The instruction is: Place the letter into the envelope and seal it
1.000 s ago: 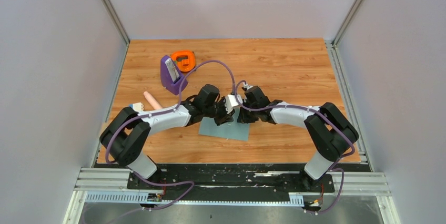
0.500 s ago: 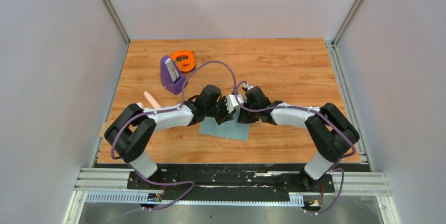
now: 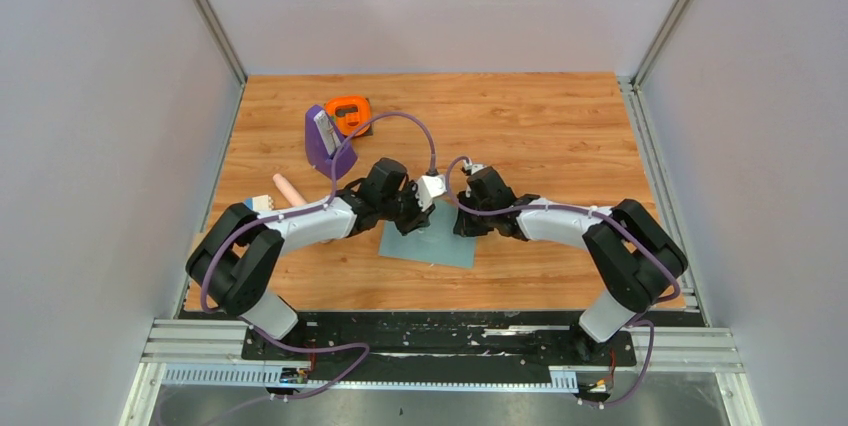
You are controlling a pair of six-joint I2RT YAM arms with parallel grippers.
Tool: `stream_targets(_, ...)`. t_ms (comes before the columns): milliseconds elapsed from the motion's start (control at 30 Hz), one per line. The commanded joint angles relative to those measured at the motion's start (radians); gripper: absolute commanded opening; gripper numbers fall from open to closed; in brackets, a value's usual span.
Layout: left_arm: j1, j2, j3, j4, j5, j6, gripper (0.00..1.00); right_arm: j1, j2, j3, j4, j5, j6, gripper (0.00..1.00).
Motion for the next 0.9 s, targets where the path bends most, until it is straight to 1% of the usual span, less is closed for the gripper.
stream_targets(0, -0.001, 0.001, 0.023, -0.040, -0.015, 0.002, 0.00, 0.001, -0.012, -0.031, -0.072, 0.055, -0.035, 0.00)
stream_targets(167, -0.048, -0.073, 0.017, -0.002, 0.097, -0.016, 0.00, 0.001, 0.000, -0.026, -0.060, 0.046, -0.035, 0.00)
stream_targets(200, -0.050, -0.070, 0.020, -0.002, 0.121, -0.042, 0.00, 0.001, 0.002, -0.026, -0.057, 0.045, -0.033, 0.00)
stream_targets(367, -0.060, -0.035, -0.018, 0.128, 0.137, -0.080, 0.00, 0.001, 0.001, -0.032, -0.050, 0.041, -0.027, 0.00)
stream_targets(467, -0.059, 0.022, -0.010, 0.120, 0.152, -0.097, 0.00, 0.001, -0.001, -0.031, -0.048, 0.040, -0.025, 0.00)
stream_targets(567, -0.059, 0.047, -0.032, 0.144, 0.134, -0.084, 0.00, 0.001, -0.005, -0.032, -0.048, 0.040, -0.027, 0.00)
stream_targets(700, -0.059, 0.072, -0.038, 0.149, 0.047, -0.051, 0.00, 0.001, -0.014, -0.037, -0.047, 0.041, -0.030, 0.00)
stream_targets(800, -0.056, 0.065, -0.036, 0.105, -0.012, -0.033, 0.00, 0.001, -0.024, -0.042, -0.046, 0.044, -0.034, 0.00)
stream_targets(867, -0.049, 0.040, -0.037, 0.052, -0.012, -0.017, 0.00, 0.001, -0.032, -0.048, -0.047, 0.046, -0.037, 0.00)
